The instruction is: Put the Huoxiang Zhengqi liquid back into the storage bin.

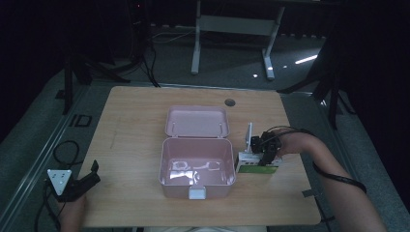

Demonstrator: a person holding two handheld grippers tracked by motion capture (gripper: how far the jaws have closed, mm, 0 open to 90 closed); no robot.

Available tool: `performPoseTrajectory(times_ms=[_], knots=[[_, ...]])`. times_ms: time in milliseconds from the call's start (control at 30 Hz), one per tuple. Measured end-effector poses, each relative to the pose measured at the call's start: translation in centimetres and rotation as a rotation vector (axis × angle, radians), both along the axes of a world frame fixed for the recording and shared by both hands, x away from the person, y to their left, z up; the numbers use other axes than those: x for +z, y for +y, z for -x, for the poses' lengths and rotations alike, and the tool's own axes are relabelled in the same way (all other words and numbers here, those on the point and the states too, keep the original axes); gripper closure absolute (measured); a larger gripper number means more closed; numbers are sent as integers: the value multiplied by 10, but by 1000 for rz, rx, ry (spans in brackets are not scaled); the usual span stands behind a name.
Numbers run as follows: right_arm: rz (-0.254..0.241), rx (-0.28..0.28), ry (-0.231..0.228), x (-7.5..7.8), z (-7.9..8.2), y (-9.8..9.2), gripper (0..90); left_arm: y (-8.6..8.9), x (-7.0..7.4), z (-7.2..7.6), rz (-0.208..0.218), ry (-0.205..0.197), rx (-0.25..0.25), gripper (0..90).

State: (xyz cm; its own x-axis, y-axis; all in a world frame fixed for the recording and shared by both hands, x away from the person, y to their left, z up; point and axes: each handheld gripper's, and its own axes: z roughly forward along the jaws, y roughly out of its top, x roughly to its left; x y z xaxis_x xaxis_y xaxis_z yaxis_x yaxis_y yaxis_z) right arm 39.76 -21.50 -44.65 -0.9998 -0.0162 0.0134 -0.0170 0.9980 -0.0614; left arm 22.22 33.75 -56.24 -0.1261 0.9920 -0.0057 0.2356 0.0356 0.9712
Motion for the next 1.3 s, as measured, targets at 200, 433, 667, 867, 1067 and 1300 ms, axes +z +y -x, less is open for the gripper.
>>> performPoseTrajectory(times_ms=[200,433,667,867,1067,1300], knots=[[8,-4,16,6,7,-2,616,0,0,0,4,-2,3,21],[-1,-13,5,21,17,-6,617,0,0,0,5,-3,5,21],[-7,-24,9,36,27,-11,617,0,0,0,6,-4,7,21],[-15,-29,15,49,33,-14,617,0,0,0,6,-4,9,21],[-30,-24,17,66,39,-17,617,0,0,0,1,-1,9,21],[-41,-41,-13,87,42,-16,617,0,0,0,4,-4,10,21]])
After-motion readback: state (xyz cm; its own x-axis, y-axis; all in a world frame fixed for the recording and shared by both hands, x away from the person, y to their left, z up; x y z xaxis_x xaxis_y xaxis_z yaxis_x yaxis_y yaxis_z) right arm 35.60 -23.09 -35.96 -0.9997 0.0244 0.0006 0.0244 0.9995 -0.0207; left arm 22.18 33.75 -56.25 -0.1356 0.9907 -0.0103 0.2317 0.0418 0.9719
